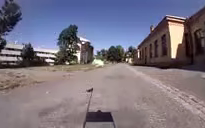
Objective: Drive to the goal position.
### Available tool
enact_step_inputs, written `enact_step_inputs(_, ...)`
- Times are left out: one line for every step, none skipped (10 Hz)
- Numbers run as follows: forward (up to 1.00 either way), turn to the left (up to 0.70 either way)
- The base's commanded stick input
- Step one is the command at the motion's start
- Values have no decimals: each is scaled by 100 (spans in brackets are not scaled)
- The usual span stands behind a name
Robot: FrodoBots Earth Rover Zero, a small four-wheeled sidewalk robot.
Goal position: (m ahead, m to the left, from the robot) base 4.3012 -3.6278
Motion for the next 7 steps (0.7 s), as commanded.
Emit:
enact_step_inputs(70,-14)
enact_step_inputs(70,-14)
enact_step_inputs(70,-14)
enact_step_inputs(70,0)
enact_step_inputs(70,0)
enact_step_inputs(70,0)
enact_step_inputs(70,0)
